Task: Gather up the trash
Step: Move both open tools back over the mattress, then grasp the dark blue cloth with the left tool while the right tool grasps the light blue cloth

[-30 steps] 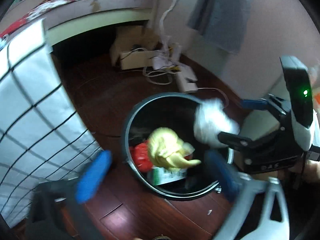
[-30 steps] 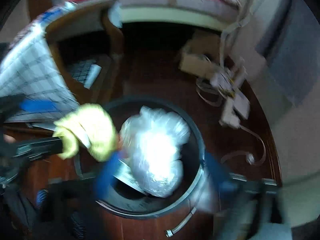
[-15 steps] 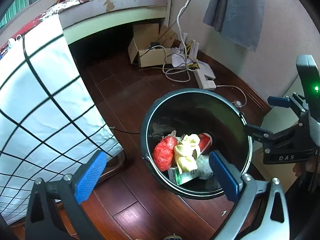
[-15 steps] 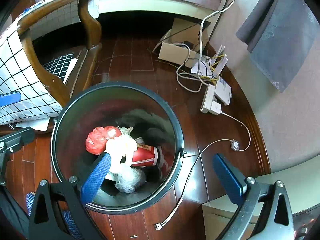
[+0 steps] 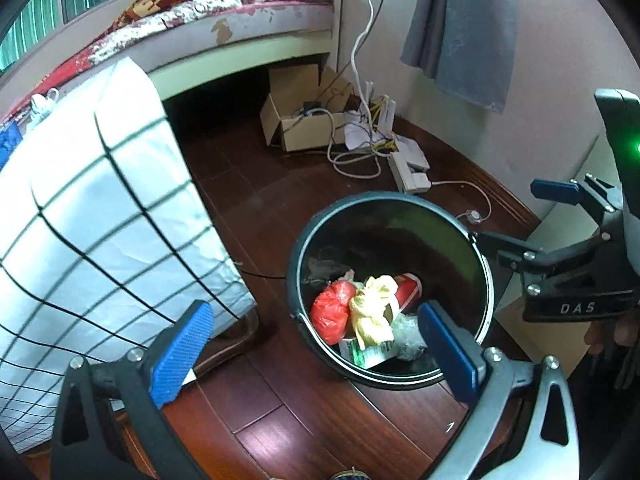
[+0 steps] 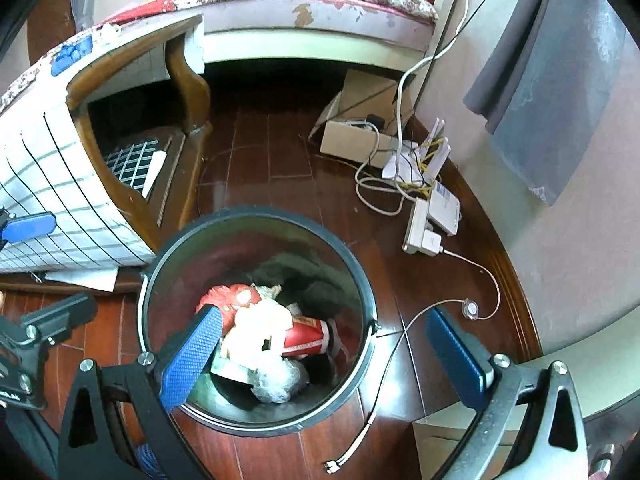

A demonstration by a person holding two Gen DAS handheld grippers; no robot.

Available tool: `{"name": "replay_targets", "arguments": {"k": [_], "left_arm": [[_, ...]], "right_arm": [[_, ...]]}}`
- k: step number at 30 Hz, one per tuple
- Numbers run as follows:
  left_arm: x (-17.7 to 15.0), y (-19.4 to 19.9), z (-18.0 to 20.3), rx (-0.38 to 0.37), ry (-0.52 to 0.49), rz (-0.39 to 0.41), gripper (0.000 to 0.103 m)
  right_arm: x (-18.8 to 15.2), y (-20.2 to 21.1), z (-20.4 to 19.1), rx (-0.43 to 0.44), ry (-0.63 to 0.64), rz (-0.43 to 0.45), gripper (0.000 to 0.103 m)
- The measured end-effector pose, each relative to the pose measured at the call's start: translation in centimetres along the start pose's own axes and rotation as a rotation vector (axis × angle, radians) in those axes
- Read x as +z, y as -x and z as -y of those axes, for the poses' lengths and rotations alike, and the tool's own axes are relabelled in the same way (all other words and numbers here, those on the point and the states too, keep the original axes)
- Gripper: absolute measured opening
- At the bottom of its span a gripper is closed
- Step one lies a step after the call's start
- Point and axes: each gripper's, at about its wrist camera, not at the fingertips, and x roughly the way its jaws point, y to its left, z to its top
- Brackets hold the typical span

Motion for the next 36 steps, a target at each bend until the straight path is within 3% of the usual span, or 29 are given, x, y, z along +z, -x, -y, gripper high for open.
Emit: {"name": "replay_targets", "arguments": {"k": [10, 17, 23, 27, 36], "left_arm": [[0.6, 4.4, -3.2, 0.071, 0.052, 0.088, 0.102], [0.5, 7.8, -6.7, 0.123, 0.140, 0.151, 0.102], [1.1, 10.7, -12.2, 0.210, 0.218, 0.202, 0.102], [1.4, 12.3, -17.0, 0.288, 0.269, 0.218, 0.102], [1.1, 15.6, -27.0, 0.436, 0.357, 0.235, 0.102]], "right_arm": [[2.2, 3.4, -3.5, 0.046, 0.004, 0.106, 0.102], [5.0, 6.3, -6.3, 0.140, -0.034, 0.218, 0.102], [8.3, 8.2, -8.9, 0.199, -0.126, 0.321, 0.102], [10.5, 8.5, -12.4, 0.261, -0.119, 0.354, 0.102], [17.1, 7.9, -20.7, 0.340, 0.094, 0.315, 0.102]]}}
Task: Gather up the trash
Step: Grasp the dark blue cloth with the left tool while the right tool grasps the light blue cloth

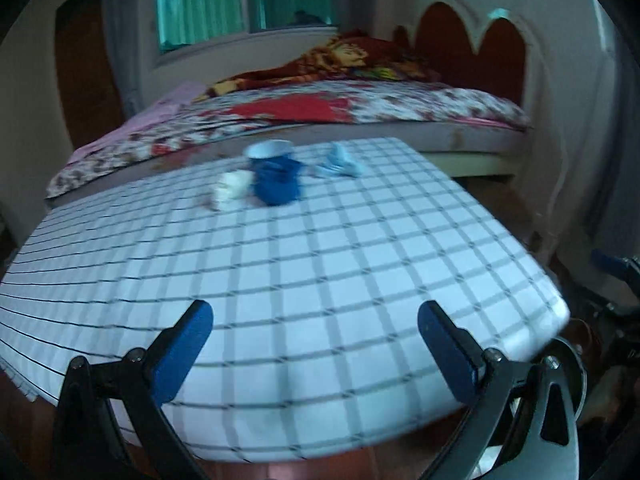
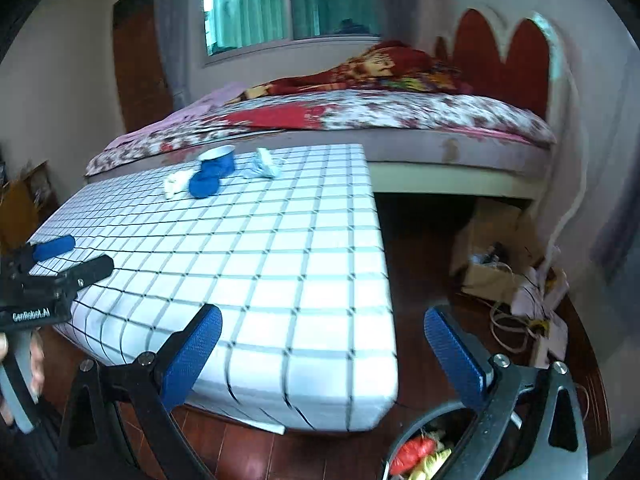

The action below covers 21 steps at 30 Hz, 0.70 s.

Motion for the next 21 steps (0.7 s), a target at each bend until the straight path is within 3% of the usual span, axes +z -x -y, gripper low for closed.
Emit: {"name": "replay_targets", "arguments": {"k": [7, 14, 21], "left_arm": [[2.4, -3.8, -3.8, 0.047, 0.049, -0.024, 0.100], [6.8, -11.3, -4.1, 0.016, 0.077, -0.051, 0.091], [10.2, -18.6, -3.6, 0.012, 0.074, -0.095, 0.087]], "right_arm": [[5.7, -5.0, -2.1, 0.085, 0.065, -0.006, 0.100], [11.5, -14.7, -4.2, 0.139, 0.118, -0.069, 0.079], [15.2, -25.2, -5.6, 0.160, 0.143, -0.175, 0.072]]}}
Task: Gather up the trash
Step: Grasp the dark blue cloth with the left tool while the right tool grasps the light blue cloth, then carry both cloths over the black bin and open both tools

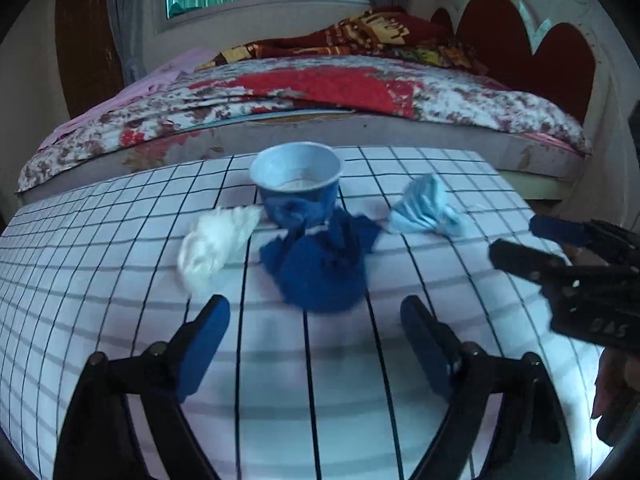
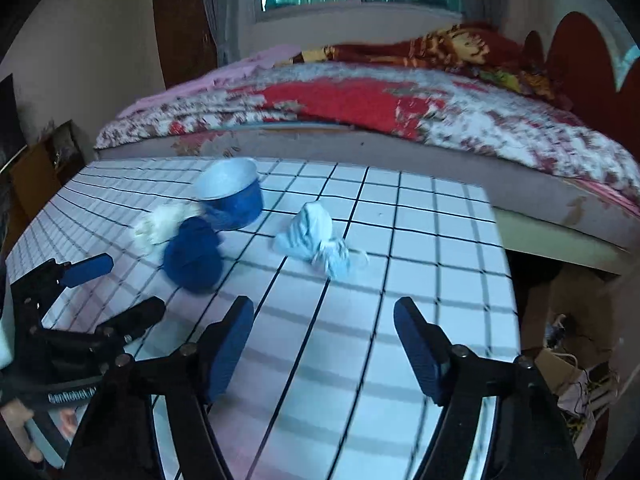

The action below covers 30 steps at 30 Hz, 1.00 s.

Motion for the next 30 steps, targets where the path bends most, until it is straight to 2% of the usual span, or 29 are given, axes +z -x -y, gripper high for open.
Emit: {"name": "replay_targets", "arguments": {"k": [3, 7, 10, 12, 13, 15, 17, 30], "left_arm": [[0.8, -2.1, -0.4, -0.002, 0.018, -0.015, 0.086], [1.3, -4.0, -1.0, -0.042, 0.054, -0.061, 0.080], [1.4, -4.7, -0.9, -0.060, 0.054, -0.088, 0.077], [1.4, -5.1, -1.1, -0.084, 0.066, -0.108, 0.060], [1.4, -5.2, -1.2, -0.091, 0.070, -0.111, 0.059], [1.2, -4.8, -1.2, -0.101, 0.064, -0.105, 0.048], [0.9, -4.4, -1.4, -0.117, 0.068, -0.096, 0.044], [-2.3, 3.1, -0.2, -0.066, -0.013, 0.018, 0.043]], "right_arm": [[1.3, -3.3, 0.3, 0.003, 0.027, -0.043, 0.069], [2.4, -6.0, 0.8, 0.024, 0.038, -0.062, 0.067], [3.2, -6.6, 0.8, 0.051, 0.036, -0.064, 0.054], [3.1, -6.9, 0.7, 0.066, 0.044, -0.079, 0.037], [3.0, -6.7, 0.6, 0.061, 0.051, -0.075, 0.033], [2.6, -6.2, 0.6, 0.063, 0.049, -0.074, 0.029], [2.2, -5.6, 0.7, 0.063, 0.044, -0.065, 0.025], [-2.8, 4.8, -0.6, 0.001, 0.021, 0.077, 0.024]]}}
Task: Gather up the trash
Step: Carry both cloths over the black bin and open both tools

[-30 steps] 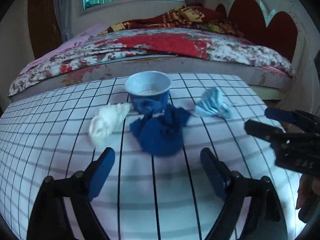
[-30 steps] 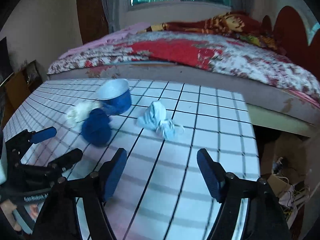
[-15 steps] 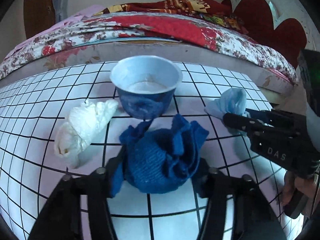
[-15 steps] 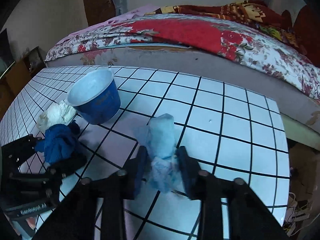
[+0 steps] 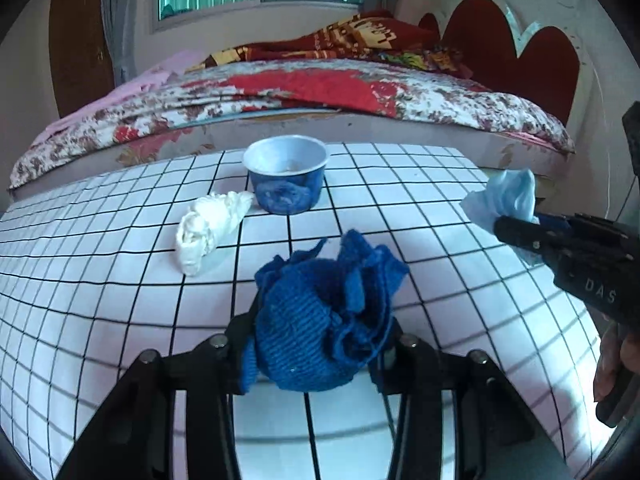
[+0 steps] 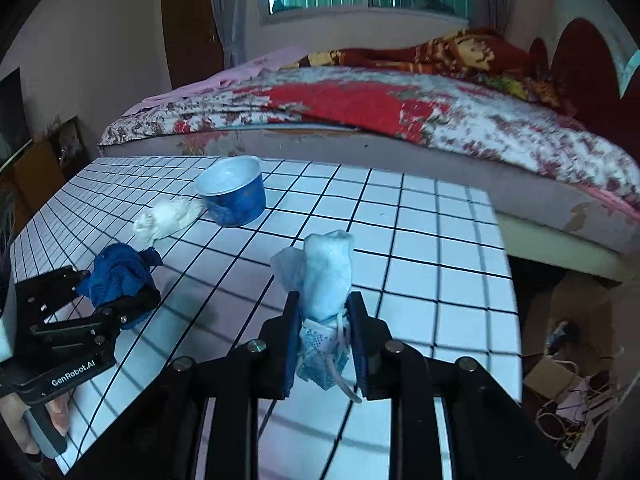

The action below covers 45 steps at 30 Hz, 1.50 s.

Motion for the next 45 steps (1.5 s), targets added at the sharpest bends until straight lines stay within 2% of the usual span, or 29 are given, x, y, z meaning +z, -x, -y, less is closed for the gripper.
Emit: {"name": "replay_targets", "arguments": {"k": [17, 26, 32, 40, 45], "left_arm": [[-2.6, 7.9, 0.2, 0.014, -0.007, 0.052, 0.043], [-6.0, 13.9, 0.7, 0.021, -0.019, 0.091, 0.043], [-8.2, 17.8, 1.7, 0.024, -0.034, 0.124, 0.043], [-9.1, 20.1, 4.6, -0.027, -0.059, 0.165, 0.043], [-9.9, 20.6, 7.2, -0.090, -0.067, 0.180, 0.043]], "right_arm": [[-3.2, 9.4, -3.0, 0.002, -0.017, 0.069, 0.024], [-6.6, 16.3, -4.3, 0.008, -0.062, 0.163, 0.024], [-9.5, 19.1, -4.9, 0.020, -0.108, 0.189, 0.024], [-13.0, 22.4, -3.2, -0.005, -0.163, 0.205, 0.024], [-15.8, 24.7, -1.1, -0.061, -0.180, 0.205, 0.024]]}}
